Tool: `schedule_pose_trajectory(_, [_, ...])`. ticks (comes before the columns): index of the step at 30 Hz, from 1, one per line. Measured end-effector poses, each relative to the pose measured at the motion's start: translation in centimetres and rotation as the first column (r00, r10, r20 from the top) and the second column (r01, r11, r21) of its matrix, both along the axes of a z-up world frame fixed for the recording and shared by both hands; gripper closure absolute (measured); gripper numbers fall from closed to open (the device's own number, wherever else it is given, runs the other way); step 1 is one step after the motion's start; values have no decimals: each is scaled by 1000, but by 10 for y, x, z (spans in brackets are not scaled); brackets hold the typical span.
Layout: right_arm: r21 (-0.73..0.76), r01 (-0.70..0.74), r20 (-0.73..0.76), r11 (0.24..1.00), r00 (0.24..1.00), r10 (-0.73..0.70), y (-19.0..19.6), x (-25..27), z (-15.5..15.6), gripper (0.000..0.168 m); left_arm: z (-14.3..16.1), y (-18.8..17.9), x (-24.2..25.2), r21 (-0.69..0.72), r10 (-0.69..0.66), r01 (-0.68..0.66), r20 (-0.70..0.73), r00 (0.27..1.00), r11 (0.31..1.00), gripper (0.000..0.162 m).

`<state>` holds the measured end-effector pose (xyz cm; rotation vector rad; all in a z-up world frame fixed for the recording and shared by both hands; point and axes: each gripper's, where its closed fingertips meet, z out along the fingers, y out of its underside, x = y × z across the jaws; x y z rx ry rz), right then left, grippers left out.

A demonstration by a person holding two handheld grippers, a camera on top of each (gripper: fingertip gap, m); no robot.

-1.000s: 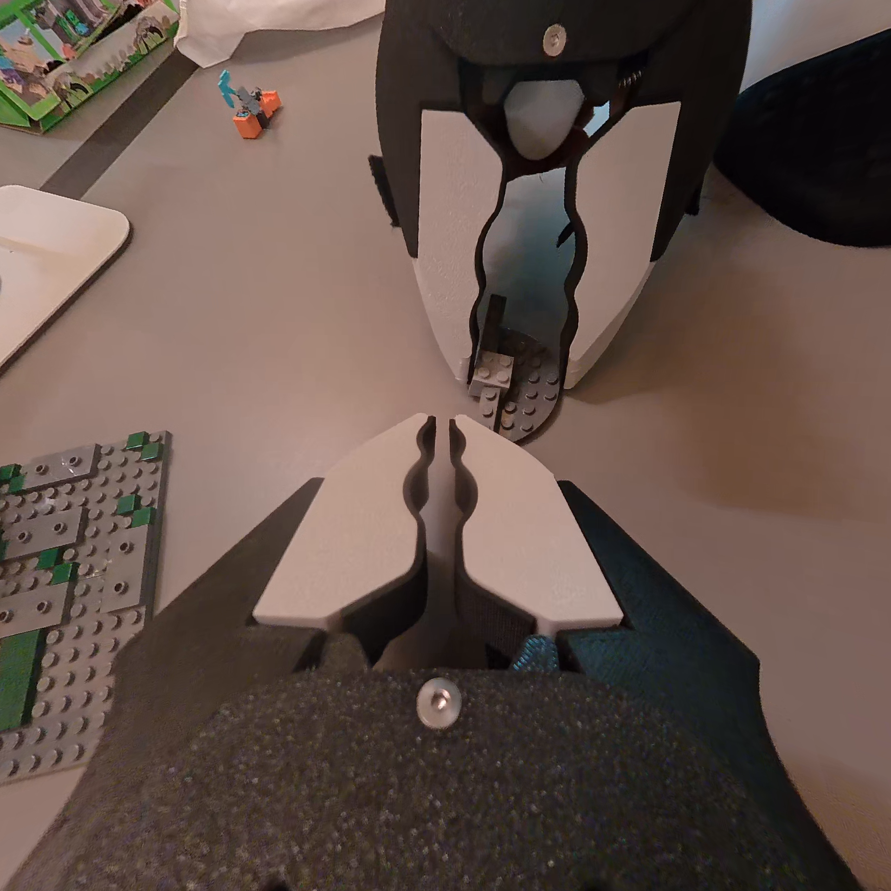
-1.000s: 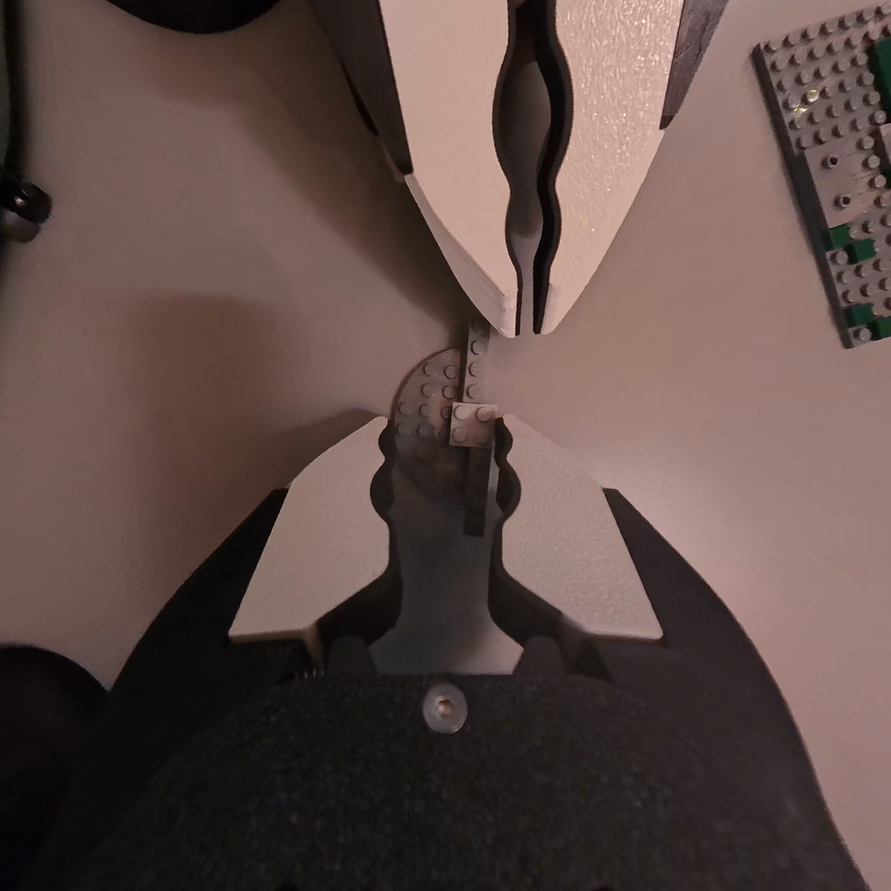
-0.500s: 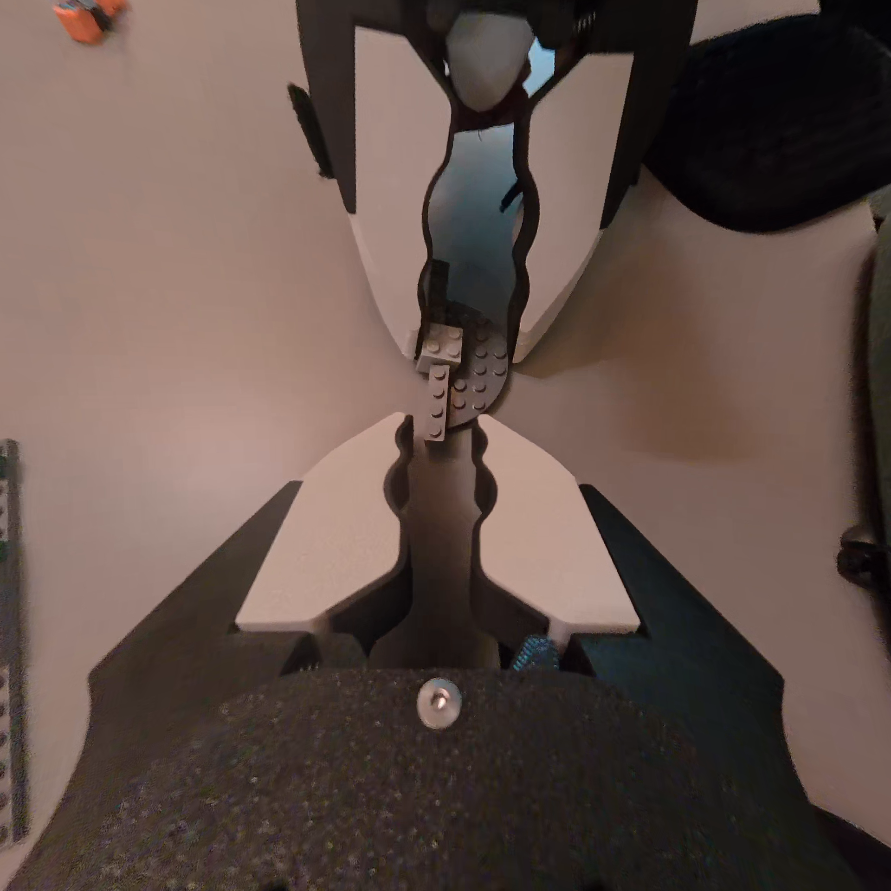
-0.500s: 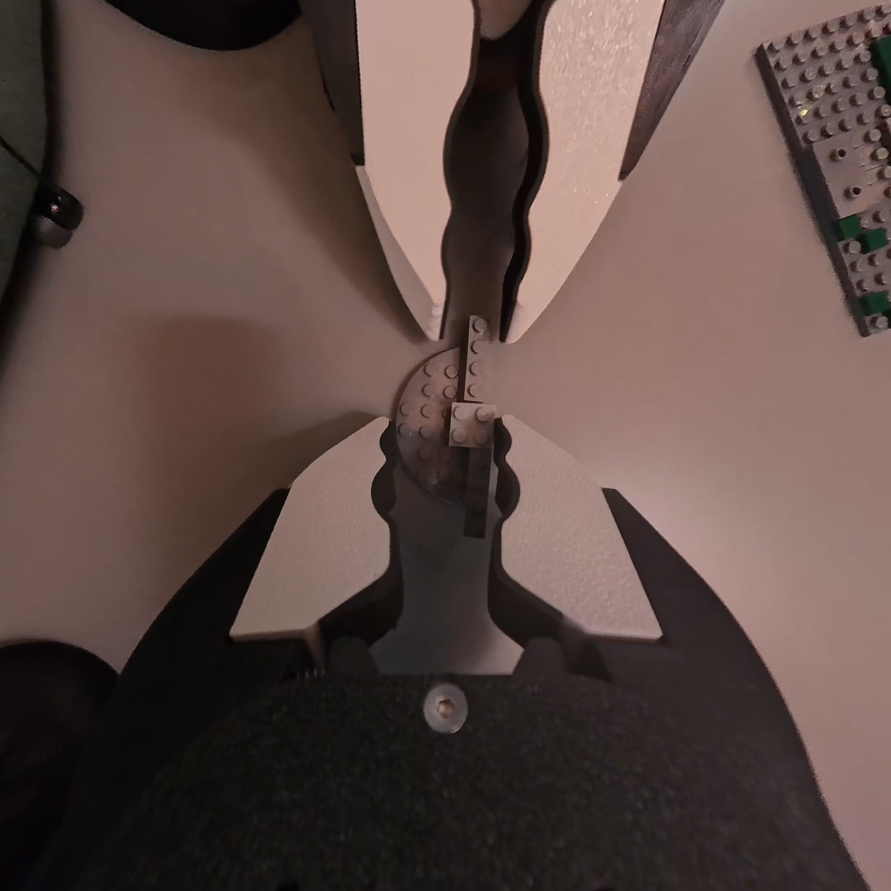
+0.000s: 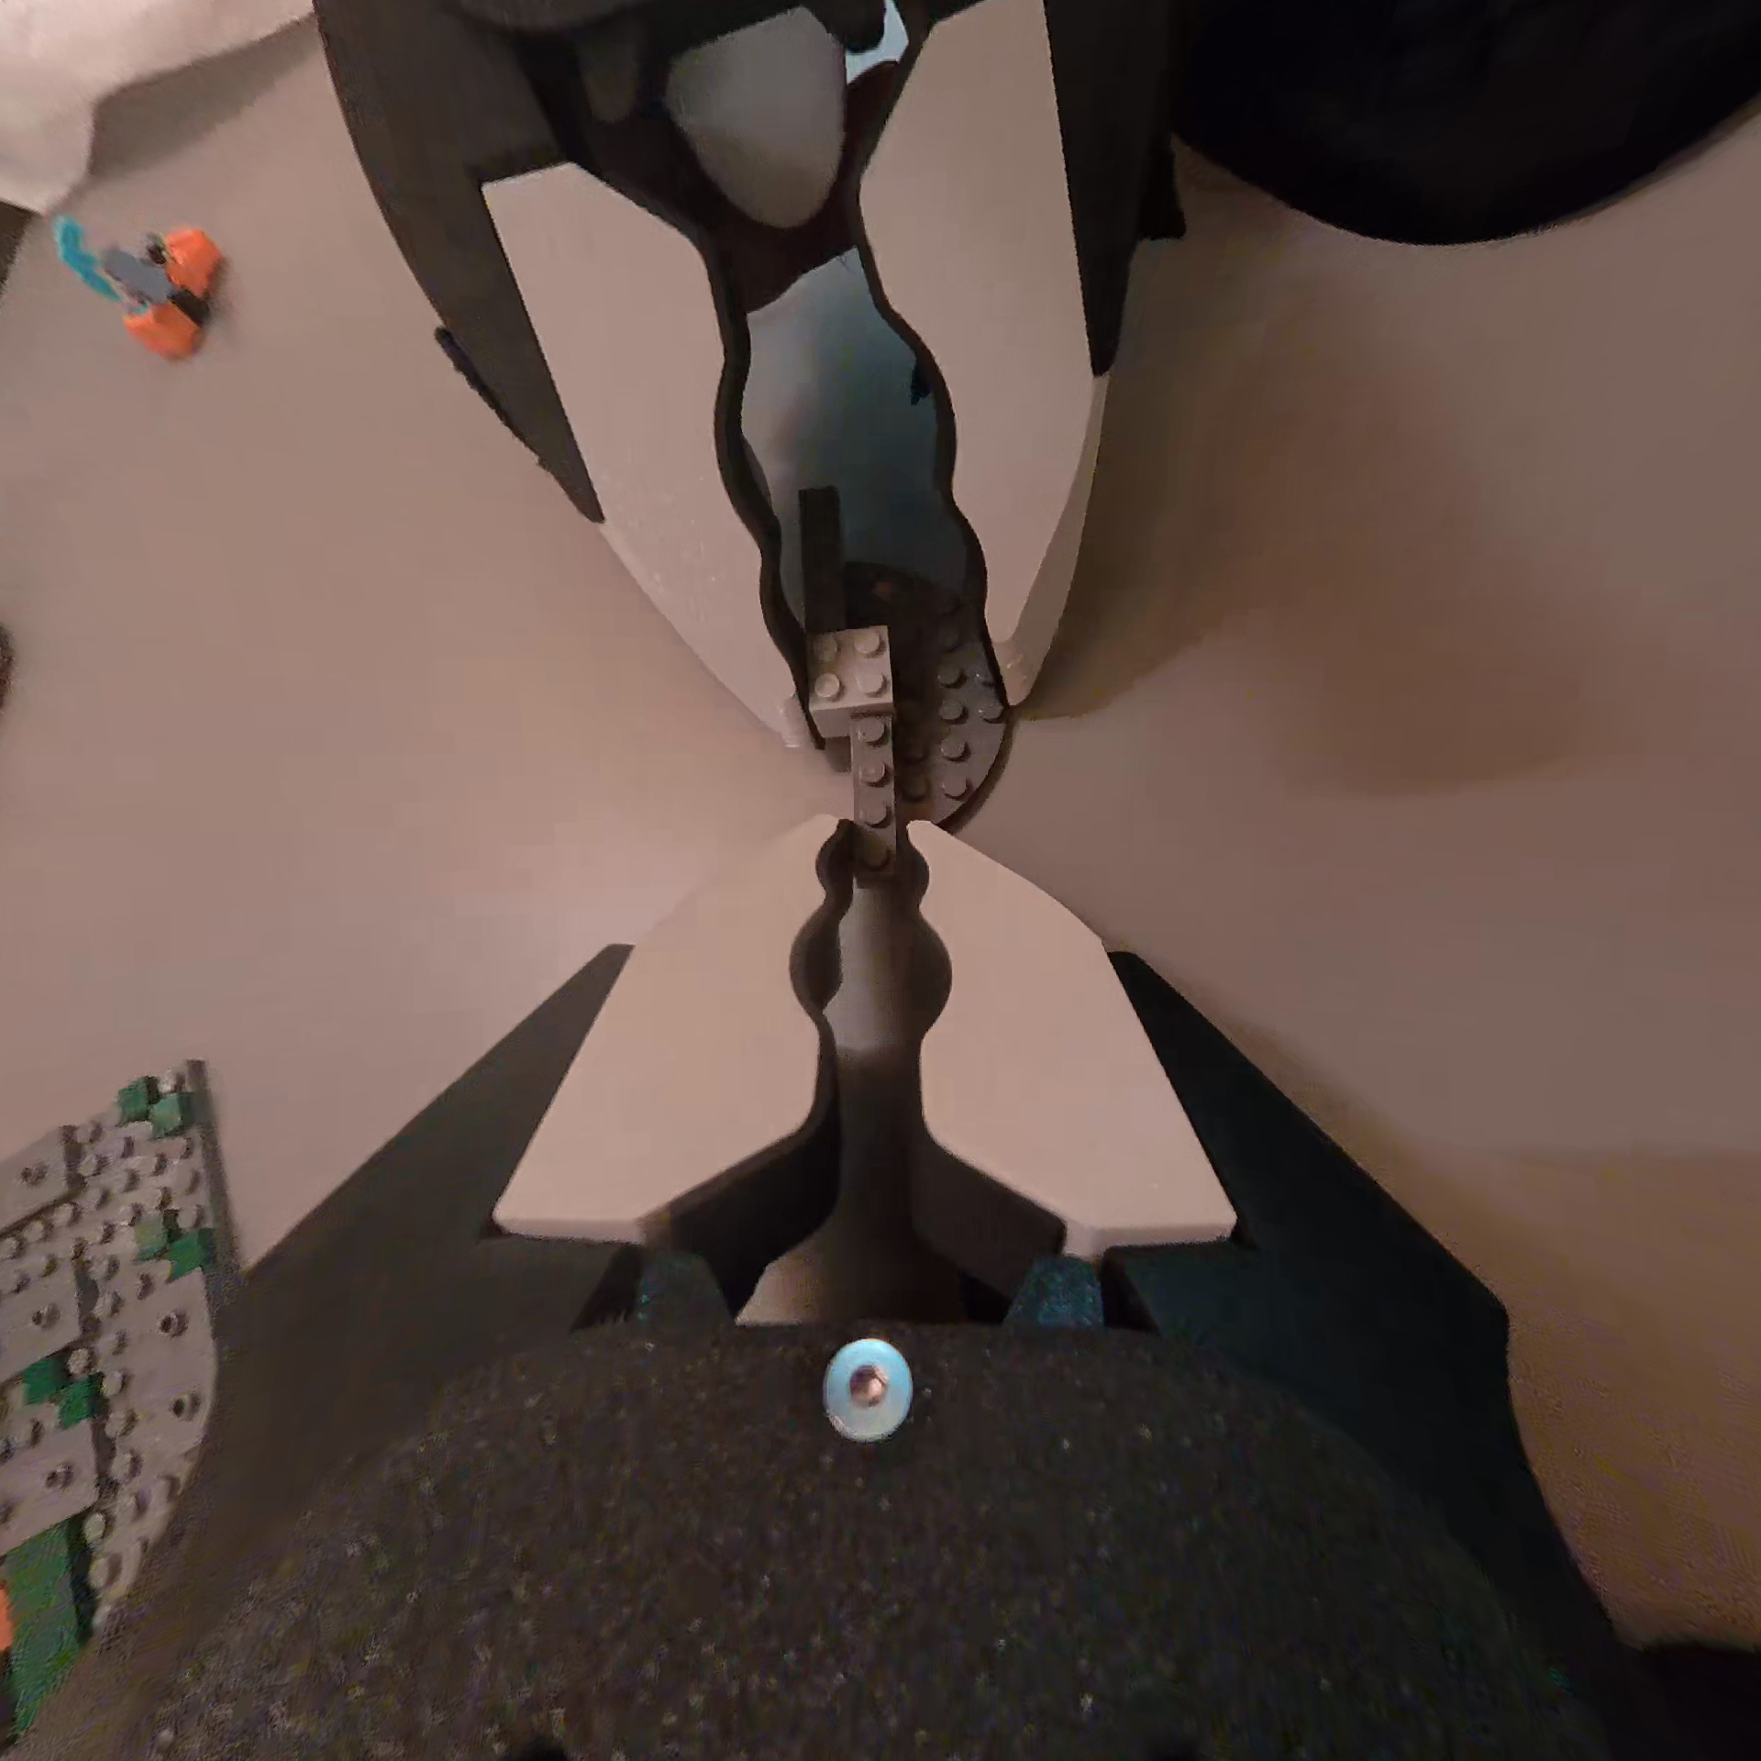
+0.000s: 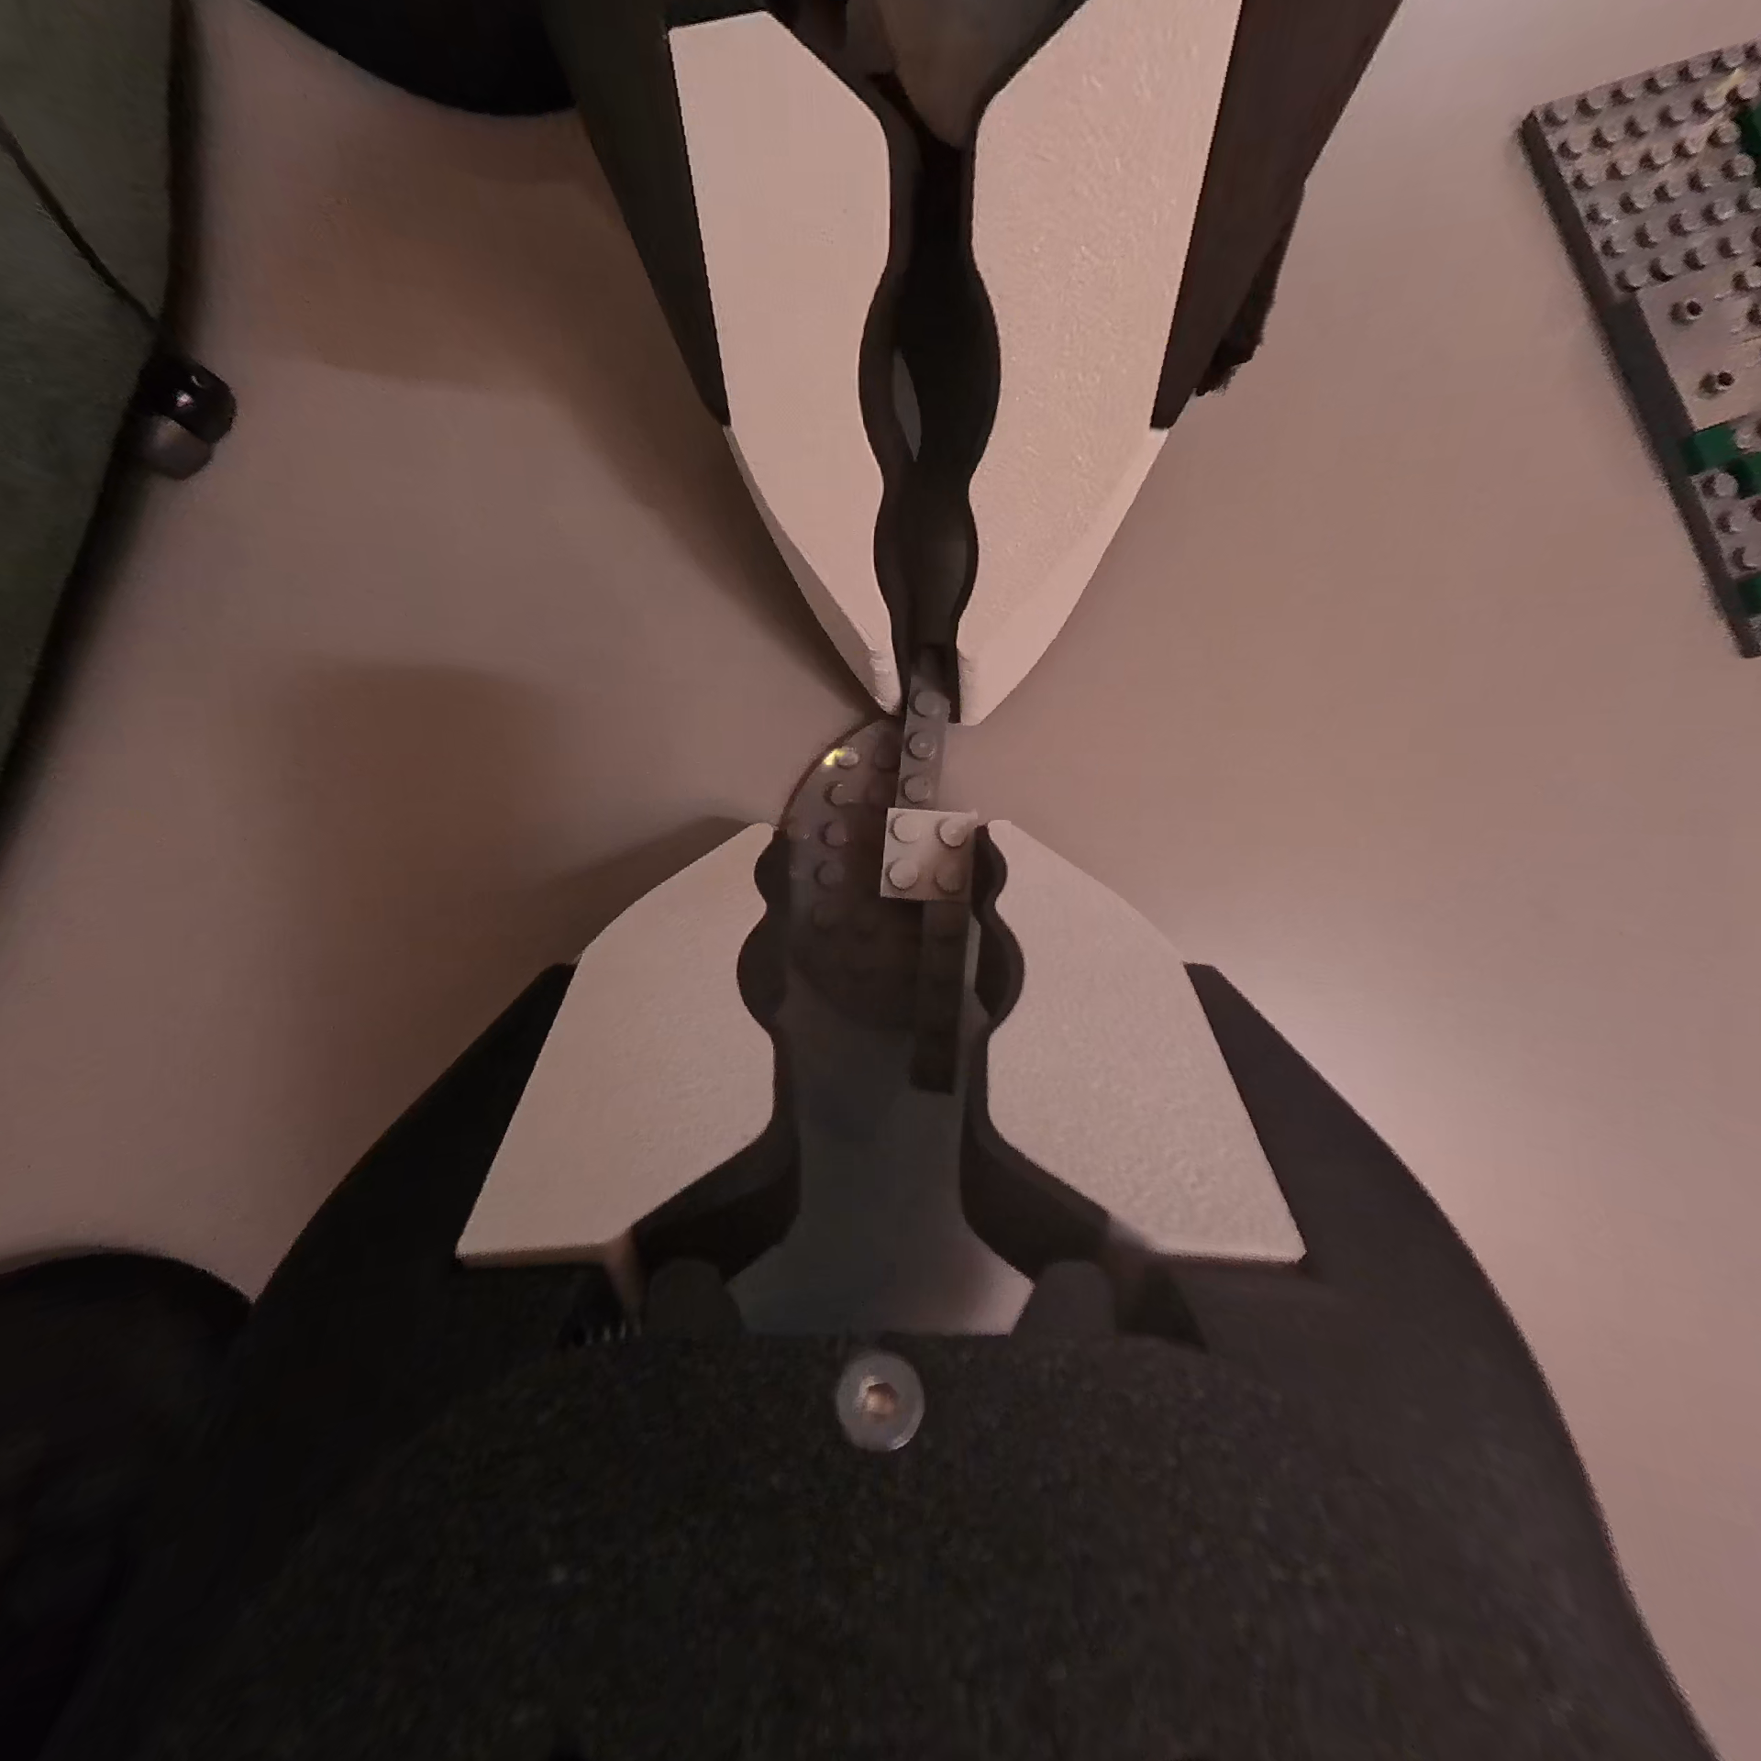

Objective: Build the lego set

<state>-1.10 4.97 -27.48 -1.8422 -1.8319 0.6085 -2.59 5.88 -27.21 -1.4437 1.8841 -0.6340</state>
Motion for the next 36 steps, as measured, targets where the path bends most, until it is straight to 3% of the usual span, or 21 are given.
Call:
schedule_pose_trajectory(10, [-44, 31, -30, 999, 999, -32, -4, 4, 2, 127, 6, 1, 2, 153, -19, 13, 37, 999, 988, 154])
schedule_pose_trajectory(25, [-37, 46, -54, 998, 997, -48, -2, 0, 9, 128, 4, -5, 4, 118, -33, 27, 51, 998, 993, 154])
schedule_pose_trajectory(30, [-232, 84, -144, 969, 982, -120, 0, 11, 34, 127, 9, -5, 4, 120, -37, 27, 80, 996, 992, 154])
schedule_pose_trajectory(36, [-479, 151, -114, 865, 966, -232, 2, 24, 43, 135, 14, -7, 3, 110, -43, 32, 96, 994, 993, 154])
